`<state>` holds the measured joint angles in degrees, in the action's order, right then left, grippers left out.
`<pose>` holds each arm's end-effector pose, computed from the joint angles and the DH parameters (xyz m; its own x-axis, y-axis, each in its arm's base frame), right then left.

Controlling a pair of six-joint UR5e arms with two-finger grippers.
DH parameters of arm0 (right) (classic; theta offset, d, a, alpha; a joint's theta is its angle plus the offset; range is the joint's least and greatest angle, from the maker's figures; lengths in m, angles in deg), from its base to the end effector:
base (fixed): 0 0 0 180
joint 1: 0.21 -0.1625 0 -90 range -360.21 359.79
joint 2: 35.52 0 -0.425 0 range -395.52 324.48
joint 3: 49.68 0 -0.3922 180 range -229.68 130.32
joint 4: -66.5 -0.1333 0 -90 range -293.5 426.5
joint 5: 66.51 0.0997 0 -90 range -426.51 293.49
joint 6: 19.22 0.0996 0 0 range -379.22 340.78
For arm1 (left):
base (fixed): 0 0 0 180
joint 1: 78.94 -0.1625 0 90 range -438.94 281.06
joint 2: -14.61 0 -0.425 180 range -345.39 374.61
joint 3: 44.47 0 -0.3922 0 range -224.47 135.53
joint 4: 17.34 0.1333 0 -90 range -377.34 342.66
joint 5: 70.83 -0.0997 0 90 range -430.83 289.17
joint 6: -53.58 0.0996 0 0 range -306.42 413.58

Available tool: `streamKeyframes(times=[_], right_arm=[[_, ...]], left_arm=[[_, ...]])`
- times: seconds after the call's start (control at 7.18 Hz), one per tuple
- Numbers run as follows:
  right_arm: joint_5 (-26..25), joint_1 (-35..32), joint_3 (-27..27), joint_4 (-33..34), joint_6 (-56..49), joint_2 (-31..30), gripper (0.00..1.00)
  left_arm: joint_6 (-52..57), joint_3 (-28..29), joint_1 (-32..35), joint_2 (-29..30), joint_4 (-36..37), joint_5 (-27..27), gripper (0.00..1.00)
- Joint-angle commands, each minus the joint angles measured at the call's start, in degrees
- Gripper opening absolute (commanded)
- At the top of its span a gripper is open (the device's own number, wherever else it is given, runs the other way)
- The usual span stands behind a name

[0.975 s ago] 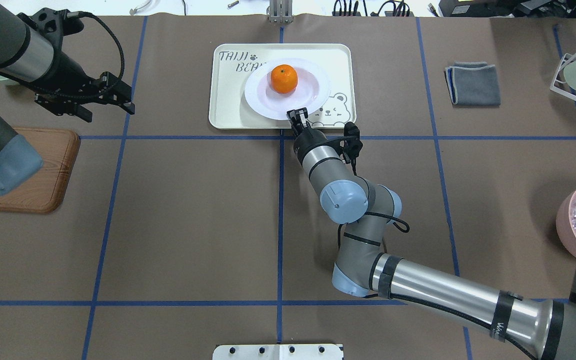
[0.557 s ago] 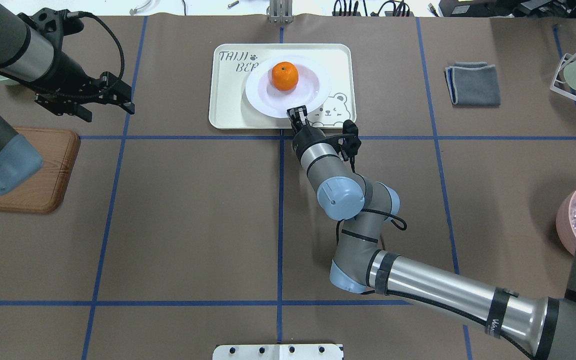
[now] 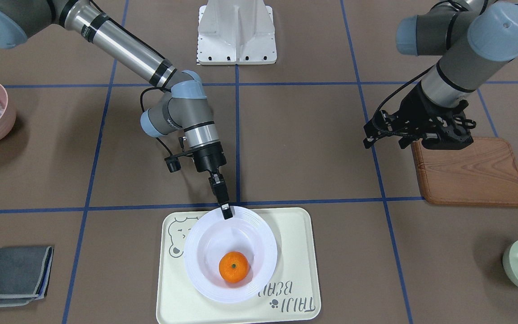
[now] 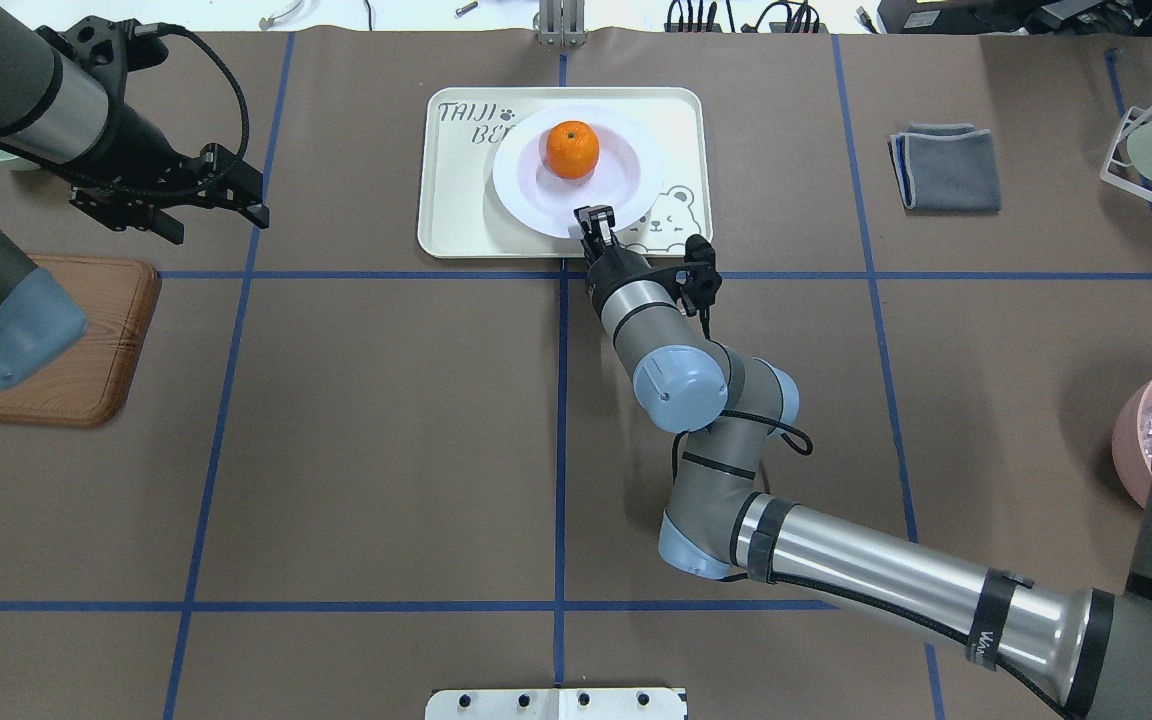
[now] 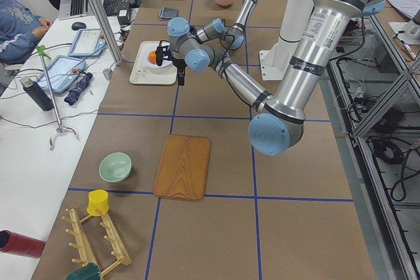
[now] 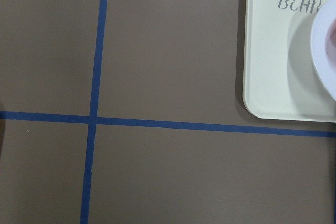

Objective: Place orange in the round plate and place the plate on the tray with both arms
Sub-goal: 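Carry the plate onto the bear tray and lower it with the right gripper, then open the right gripper to release the plate and pull back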

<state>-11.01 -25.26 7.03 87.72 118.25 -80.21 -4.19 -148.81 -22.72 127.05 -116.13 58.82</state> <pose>-0.6288 -0.5033 0.2944 -0.5325 0.4215 0.7340 -0.6850 0.2948 -0.6662 0.2761 -0.5382 0.3030 0.5354 -0.0619 -0.8423 0.1195 0.9928 0.0030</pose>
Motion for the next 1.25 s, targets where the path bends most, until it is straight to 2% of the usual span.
streamKeyframes(times=[0.0,0.42,0.7,0.84,0.97,1.11], right_arm=[[2.23,0.61,6.52,1.18,-1.06,-2.92,1.0],[2.68,3.33,21.28,1.37,-7.11,-13.0,1.0],[16.06,0.9,28.61,1.28,-22.08,-19.17,1.0],[24.92,-3.74,28.98,1.89,-28.77,-20.16,1.0],[36.15,-10.13,29.16,6.16,-34.93,-20.34,1.0],[44.79,-15.42,29.25,10.03,-43.95,-20.26,1.0]], left_arm=[[0.03,0.18,-0.05,-0.02,0.0,0.0,0.98],[0.03,0.45,-0.05,0.06,0.0,0.0,0.98],[0.12,0.36,0.65,0.06,0.0,0.0,0.98],[0.81,0.27,1.17,0.06,0.0,0.0,0.98],[4.65,0.36,2.31,-0.37,0.0,0.0,0.98],[7.3,0.19,3.8,-1.42,0.0,0.0,0.98]])
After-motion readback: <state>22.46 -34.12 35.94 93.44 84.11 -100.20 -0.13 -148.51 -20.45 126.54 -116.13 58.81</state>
